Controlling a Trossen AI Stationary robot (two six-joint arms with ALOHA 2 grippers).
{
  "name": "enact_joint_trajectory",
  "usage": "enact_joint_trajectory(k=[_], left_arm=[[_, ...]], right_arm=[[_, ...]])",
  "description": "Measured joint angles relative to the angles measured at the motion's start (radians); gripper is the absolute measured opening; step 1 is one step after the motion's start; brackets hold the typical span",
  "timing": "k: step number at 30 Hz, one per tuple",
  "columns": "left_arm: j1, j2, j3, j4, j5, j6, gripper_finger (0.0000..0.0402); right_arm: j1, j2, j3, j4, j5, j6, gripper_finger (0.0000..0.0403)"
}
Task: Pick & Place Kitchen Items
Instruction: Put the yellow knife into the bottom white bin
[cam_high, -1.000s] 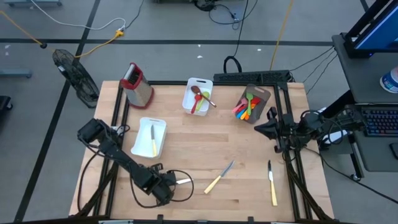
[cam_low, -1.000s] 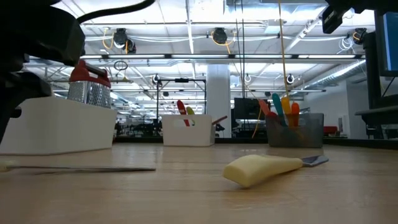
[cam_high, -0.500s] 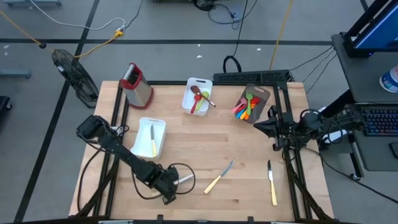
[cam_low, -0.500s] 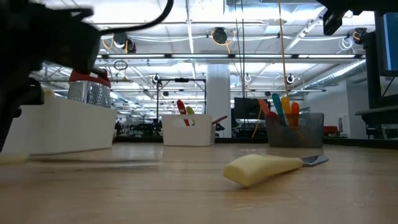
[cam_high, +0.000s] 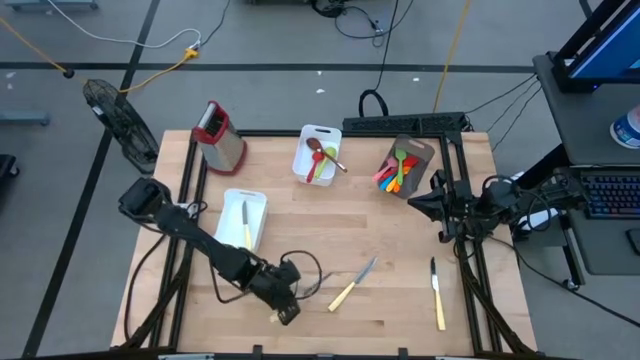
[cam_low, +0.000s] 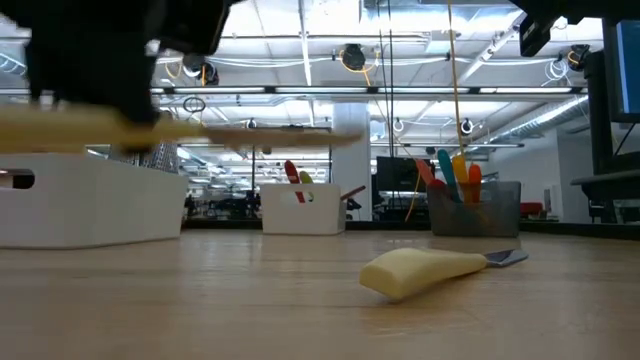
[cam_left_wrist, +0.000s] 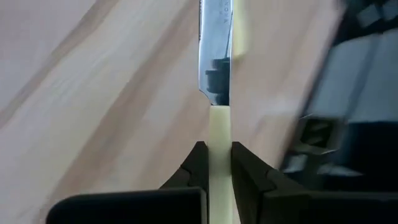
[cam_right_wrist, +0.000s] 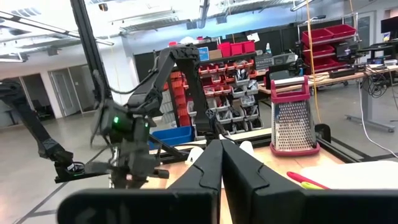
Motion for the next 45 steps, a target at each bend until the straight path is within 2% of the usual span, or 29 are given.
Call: enact_joint_trajectory(k=[3, 7, 13, 17, 21, 26, 32, 37, 45], left_arm=[[0.028, -0.024, 0.002, 0.054, -0.001, -0.063, 0.0025], [0.064, -0.095, 0.003, 0.046, -0.025, -0.160, 0.0025], [0.103, -0.253, 0.002, 0.033, -0.194, -0.224, 0.0025], [0.129, -0.375, 0.003, -0.035, -0.311, -0.243, 0.0025], [0.138, -0.483, 0.004, -0.221, -0.368, -0.367, 0.0025], [0.138, -0.582, 0.004, -0.541, -0.274, -0.634, 0.0025], [0.155, -0.638, 0.004, -0.844, -0.045, -0.835, 0.0025], [0.198, -0.640, 0.004, -0.960, 0.104, -0.843, 0.0025], [0.301, -0.638, 0.003, -0.990, 0.181, -0.772, 0.0025]], right_arm=[[0.000, 0.000, 0.000, 0.000, 0.000, 0.000, 0.0004], [0.000, 0.000, 0.000, 0.000, 0.000, 0.000, 0.0004], [0.000, 0.000, 0.000, 0.001, 0.000, 0.000, 0.0004], [0.000, 0.000, 0.000, 0.000, 0.000, 0.000, 0.0004], [0.000, 0.000, 0.000, 0.000, -0.001, 0.000, 0.0004], [0.000, 0.000, 0.000, 0.000, -0.001, 0.000, 0.0004], [0.000, 0.000, 0.000, 0.000, -0.001, 0.000, 0.0004], [0.000, 0.000, 0.000, 0.000, -0.001, 0.000, 0.0004], [0.000, 0.000, 0.000, -0.001, -0.001, 0.000, 0.0004]])
